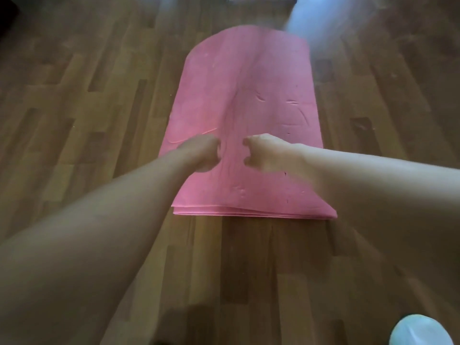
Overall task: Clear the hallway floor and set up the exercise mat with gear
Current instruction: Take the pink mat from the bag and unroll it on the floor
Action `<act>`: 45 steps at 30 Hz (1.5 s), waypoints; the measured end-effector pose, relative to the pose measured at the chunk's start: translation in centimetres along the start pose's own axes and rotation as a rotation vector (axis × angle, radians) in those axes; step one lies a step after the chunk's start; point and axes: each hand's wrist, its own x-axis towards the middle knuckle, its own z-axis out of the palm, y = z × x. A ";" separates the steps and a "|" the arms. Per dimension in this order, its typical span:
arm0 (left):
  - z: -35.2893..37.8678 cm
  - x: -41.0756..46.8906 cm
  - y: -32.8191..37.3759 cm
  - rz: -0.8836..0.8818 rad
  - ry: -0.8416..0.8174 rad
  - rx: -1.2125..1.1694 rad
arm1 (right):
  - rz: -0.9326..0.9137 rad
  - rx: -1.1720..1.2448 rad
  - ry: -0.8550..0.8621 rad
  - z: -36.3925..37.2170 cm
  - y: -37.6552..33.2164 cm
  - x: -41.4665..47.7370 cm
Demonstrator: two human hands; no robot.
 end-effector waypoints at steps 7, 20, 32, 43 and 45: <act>3.1 0.2 -2.4 -0.095 -0.041 -0.212 | -0.001 0.049 -0.013 3.6 -1.1 1.7; 8.0 0.9 -7.3 -0.497 -0.101 -0.630 | -0.070 -0.011 -0.035 6.0 -4.2 3.9; 10.0 1.9 -9.0 -0.786 -0.188 -0.785 | -0.064 -0.005 -0.022 6.7 -4.3 5.1; 8.2 2.5 -9.9 -1.118 0.181 -1.218 | -0.045 0.022 0.005 6.7 -5.2 5.3; 7.8 2.6 -10.3 -1.003 0.113 -1.287 | -0.046 0.027 0.011 6.4 -5.4 5.2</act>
